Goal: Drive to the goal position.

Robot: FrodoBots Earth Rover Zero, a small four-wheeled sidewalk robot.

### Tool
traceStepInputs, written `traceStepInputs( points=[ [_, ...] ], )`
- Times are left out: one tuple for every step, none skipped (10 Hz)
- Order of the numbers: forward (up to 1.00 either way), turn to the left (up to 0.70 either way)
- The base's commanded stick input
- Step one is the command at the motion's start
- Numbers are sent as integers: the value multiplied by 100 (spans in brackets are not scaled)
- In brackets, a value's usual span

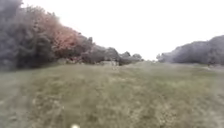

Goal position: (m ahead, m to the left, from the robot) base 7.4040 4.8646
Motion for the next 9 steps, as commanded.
traceStepInputs(
  points=[
    [85,0],
    [85,-3],
    [85,-15],
    [85,-26],
    [85,-31],
    [85,-33],
    [85,0],
    [85,0],
    [85,0]
  ],
)
